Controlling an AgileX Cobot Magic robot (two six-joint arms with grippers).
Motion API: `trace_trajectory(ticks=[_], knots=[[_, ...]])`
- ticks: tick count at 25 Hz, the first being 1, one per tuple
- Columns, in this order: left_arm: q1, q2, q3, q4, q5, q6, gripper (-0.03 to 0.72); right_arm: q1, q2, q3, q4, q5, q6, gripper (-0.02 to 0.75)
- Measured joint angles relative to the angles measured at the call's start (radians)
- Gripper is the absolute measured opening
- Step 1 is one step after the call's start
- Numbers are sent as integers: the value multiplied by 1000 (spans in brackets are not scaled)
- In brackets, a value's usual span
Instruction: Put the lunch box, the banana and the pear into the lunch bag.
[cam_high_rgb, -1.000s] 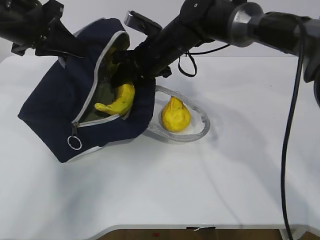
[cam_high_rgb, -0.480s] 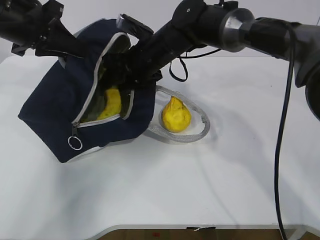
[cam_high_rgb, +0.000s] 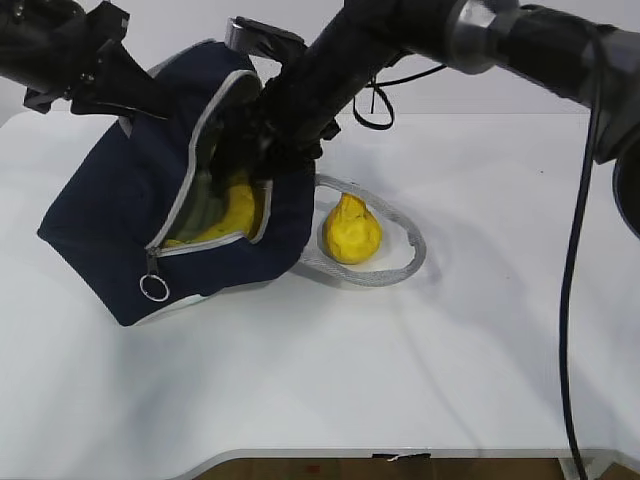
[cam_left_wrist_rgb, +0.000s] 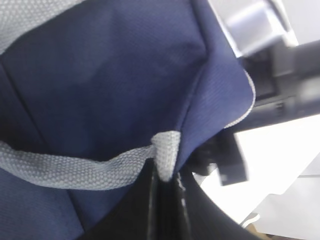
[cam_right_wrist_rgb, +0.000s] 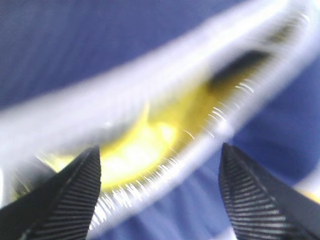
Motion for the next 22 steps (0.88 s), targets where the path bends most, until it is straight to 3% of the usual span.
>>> trace_trajectory(ticks=[7,13,22], knots=[[0,0,0,4,0,0,11,-2,-32,-55,-143,136,29,578],[0,0,0,12,0,0,11,-2,-112,-59,-268,154,45,579],[0,0,0,66,0,0,10,-2,-144,-62,-467,157,226,578]])
